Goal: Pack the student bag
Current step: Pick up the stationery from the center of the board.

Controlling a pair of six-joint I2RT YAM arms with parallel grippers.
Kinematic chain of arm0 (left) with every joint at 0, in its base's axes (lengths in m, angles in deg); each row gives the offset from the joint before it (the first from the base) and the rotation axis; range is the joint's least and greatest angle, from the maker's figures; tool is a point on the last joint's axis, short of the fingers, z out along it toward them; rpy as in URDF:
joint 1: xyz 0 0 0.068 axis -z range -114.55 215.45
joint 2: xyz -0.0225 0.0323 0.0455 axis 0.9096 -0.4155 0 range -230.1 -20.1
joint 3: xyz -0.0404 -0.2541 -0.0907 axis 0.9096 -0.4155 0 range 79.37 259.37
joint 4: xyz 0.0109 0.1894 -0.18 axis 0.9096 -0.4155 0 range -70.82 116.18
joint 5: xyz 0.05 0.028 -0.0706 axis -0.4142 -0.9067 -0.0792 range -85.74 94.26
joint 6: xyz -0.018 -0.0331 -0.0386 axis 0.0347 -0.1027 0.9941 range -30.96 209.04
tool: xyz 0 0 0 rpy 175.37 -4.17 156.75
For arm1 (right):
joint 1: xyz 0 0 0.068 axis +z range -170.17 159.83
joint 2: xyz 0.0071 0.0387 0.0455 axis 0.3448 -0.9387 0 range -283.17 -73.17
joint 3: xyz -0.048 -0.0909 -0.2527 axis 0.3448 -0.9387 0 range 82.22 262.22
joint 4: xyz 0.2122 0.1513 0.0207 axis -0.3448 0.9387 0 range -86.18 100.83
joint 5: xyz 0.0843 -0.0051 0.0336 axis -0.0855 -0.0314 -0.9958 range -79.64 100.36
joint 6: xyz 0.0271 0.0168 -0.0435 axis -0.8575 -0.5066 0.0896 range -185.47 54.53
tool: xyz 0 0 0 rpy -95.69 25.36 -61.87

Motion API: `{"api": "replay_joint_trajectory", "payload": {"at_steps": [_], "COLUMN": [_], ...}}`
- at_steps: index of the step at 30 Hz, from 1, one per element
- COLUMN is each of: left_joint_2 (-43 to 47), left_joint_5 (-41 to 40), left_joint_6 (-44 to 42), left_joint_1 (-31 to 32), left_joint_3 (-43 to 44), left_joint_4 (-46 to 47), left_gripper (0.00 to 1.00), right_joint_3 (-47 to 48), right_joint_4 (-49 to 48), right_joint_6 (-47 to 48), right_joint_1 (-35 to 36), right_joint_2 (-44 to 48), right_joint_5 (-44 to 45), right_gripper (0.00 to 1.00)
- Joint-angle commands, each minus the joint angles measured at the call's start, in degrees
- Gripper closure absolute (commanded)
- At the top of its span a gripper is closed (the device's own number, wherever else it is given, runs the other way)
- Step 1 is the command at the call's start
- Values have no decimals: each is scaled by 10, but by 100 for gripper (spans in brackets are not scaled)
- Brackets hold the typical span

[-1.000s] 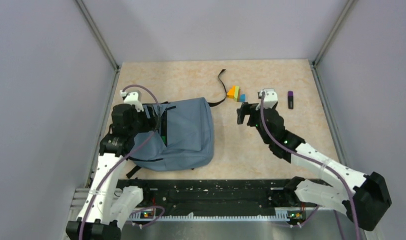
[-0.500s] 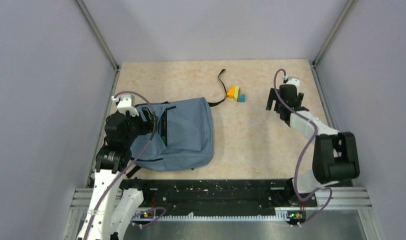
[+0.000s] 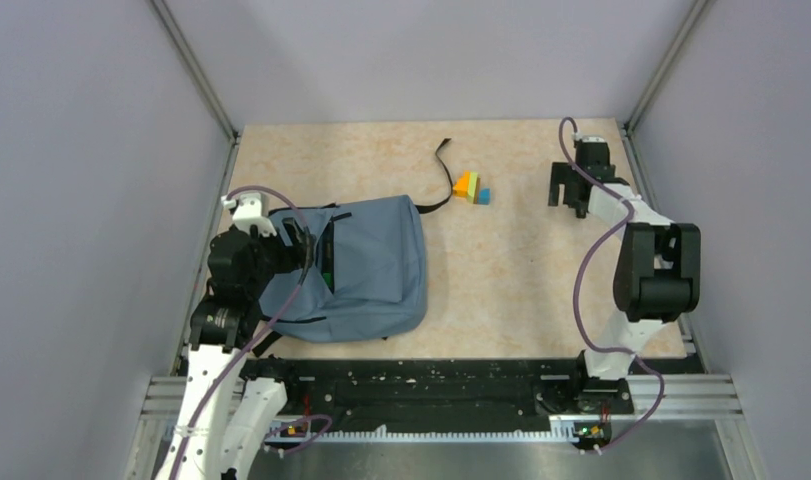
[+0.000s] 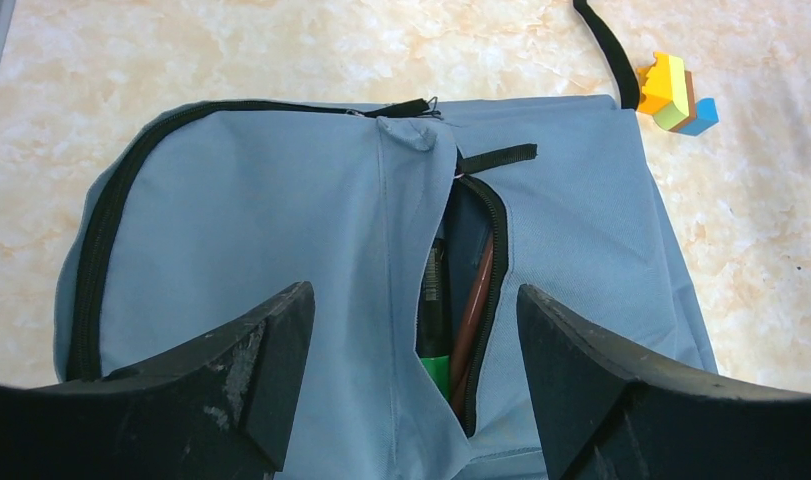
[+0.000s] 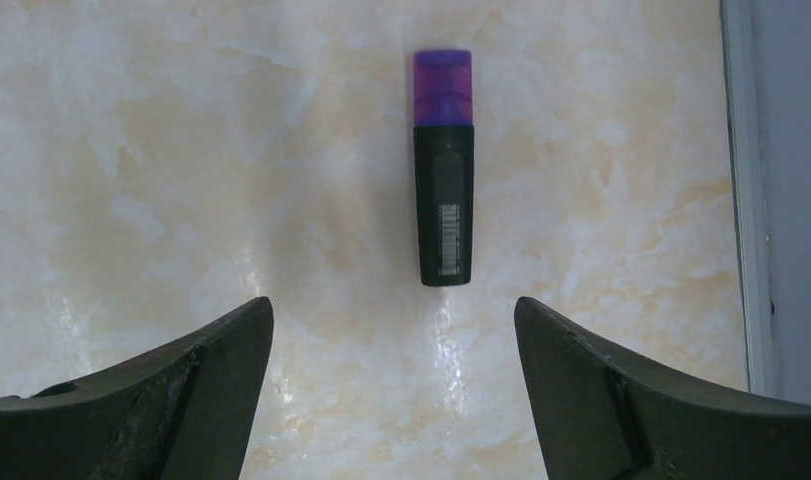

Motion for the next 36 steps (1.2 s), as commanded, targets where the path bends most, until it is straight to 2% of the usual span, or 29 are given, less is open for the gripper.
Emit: {"api": "replay_joint_trajectory", "payload": {"at_steps": [1, 5, 7, 12, 16, 19, 24, 26, 28, 33, 36], "left_joint_2": [6, 4, 8, 6, 2, 1, -1, -3, 2, 31, 40], "left_joint_5": [-7, 1, 5, 2, 12, 7, 6, 7, 11, 34, 48], "left_joint_6": [3, 5, 6, 6, 9, 9, 7, 7, 6, -2, -18], "left_joint_1": [-2, -2, -2, -2, -2, -2, -2, -3, -3, -3, -3], "left_joint_3": [-4, -1, -1, -2, 1, 1, 1, 2, 3, -7, -11], "left_joint_4": [18, 18, 20, 21, 23, 23, 25, 25, 27, 49, 60], "left_gripper": [21, 21, 21, 21, 21, 21, 21, 21, 22, 23, 27], "right_joint_3": [70, 95, 121, 174, 213, 244, 242, 242, 233, 187, 141], "right_joint_4": [51, 53, 64, 83, 90, 112, 121, 132, 130, 113, 84], "right_joint_6": [17, 17, 21, 33, 25, 17, 9, -4, -13, -43, -68], "right_joint_1": [-26, -63, -75, -85, -87, -87, -82, -82, -82, -58, -17], "right_joint_2": [-42, -77, -105, -165, -198, -224, -234, -233, -221, -163, -104], "right_joint_5": [-24, -79, -105, -122, -145, -148, -145, -148, -160, -194, -195], "right_gripper": [14, 18, 24, 39, 44, 51, 73, 89, 99, 100, 100]}}
